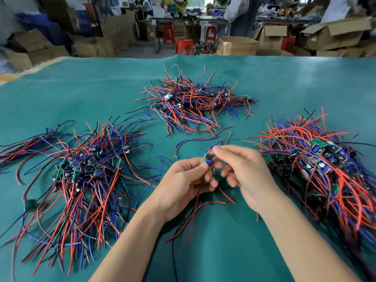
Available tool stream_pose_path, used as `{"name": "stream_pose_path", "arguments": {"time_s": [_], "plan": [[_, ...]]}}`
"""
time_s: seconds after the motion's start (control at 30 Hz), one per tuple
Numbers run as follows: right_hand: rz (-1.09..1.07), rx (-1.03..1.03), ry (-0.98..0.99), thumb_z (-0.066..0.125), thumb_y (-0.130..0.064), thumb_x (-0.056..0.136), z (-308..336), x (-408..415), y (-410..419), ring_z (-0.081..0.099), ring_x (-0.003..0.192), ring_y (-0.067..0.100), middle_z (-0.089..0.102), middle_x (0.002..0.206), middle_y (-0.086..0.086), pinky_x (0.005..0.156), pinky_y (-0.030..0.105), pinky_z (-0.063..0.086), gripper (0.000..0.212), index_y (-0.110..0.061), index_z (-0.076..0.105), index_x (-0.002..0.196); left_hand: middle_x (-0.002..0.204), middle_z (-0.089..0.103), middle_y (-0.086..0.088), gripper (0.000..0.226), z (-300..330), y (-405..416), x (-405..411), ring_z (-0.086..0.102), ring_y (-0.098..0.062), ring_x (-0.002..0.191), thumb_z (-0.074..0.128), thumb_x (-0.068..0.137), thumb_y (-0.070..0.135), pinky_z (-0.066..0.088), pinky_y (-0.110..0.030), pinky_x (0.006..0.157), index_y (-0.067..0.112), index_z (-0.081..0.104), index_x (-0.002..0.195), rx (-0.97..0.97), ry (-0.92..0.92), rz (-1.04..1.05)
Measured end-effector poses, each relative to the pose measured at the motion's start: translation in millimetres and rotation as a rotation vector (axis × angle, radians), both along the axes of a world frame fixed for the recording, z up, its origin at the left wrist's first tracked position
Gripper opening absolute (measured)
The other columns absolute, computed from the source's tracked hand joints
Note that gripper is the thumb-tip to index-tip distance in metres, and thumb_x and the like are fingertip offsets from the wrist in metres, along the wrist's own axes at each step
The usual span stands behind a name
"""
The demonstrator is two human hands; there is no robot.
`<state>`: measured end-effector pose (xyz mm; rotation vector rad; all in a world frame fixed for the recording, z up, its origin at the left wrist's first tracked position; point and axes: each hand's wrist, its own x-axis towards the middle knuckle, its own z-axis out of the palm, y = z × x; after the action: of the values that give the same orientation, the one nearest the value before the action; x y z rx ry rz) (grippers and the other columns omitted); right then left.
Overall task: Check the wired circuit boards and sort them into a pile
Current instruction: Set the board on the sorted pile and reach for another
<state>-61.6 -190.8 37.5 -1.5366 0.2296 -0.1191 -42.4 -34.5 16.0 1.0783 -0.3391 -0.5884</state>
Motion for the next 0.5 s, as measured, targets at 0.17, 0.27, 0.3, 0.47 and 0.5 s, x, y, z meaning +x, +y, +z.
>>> {"name": "stream_pose_path", "arguments": {"time_s": [0.17,0.27,0.3,0.47,0.5], "plan": [[0.127,0.224,0.03,0.082,-0.026,0.07,1.5,0.6,-2.5,0.048,0.052,0.008,0.064,0.07,0.002,0.042,0.018,0.027,0.024,-0.011,0.082,0.088,0.066,0.041,-0.004,0.024,0.6,1.1,-2.4,0.046,-0.017,0.058,0.054,0.096,0.02,0.04,-0.024,0.059,0.007,0.057,0.076,0.027,-0.065,-0.063],[0.03,0.164,-0.008,0.085,-0.024,0.069,0.5,2.7,-6.2,0.046,0.053,0.013,0.065,0.074,0.006,0.042,0.02,0.027,0.023,-0.007,0.08,0.085,0.06,0.041,-0.001,0.024,-0.3,1.7,-2.3,0.047,-0.014,0.053,0.059,0.098,0.022,0.038,-0.021,0.051,0.0,0.069,0.096,0.07,-0.055,-0.051],[-0.013,0.117,-0.037,0.083,-0.021,0.073,-0.2,3.3,-6.8,0.045,0.053,0.013,0.064,0.073,0.007,0.042,0.021,0.027,0.017,-0.007,0.079,0.083,0.06,0.042,0.0,0.025,-1.6,1.4,-2.1,0.048,-0.014,0.051,0.059,0.096,0.022,0.038,-0.021,0.049,0.001,0.07,0.099,0.078,-0.054,-0.037],[-0.059,0.025,-0.084,0.082,-0.019,0.078,-4.3,4.5,-7.8,0.047,0.05,0.009,0.065,0.062,-0.002,0.042,0.02,0.029,0.007,-0.013,0.079,0.076,0.059,0.035,-0.001,0.02,-2.1,-0.2,-1.9,0.042,-0.013,0.047,0.063,0.094,0.031,0.033,-0.021,0.048,0.016,0.075,0.087,0.108,-0.11,0.007],[-0.05,0.02,-0.08,0.081,-0.02,0.078,-3.9,4.3,-7.8,0.049,0.049,0.009,0.065,0.062,-0.002,0.042,0.02,0.029,0.008,-0.012,0.079,0.076,0.06,0.03,-0.002,0.023,-1.3,-0.2,-2.0,0.038,-0.014,0.047,0.062,0.094,0.034,0.031,-0.022,0.048,0.018,0.074,0.083,0.109,-0.115,0.005]]}}
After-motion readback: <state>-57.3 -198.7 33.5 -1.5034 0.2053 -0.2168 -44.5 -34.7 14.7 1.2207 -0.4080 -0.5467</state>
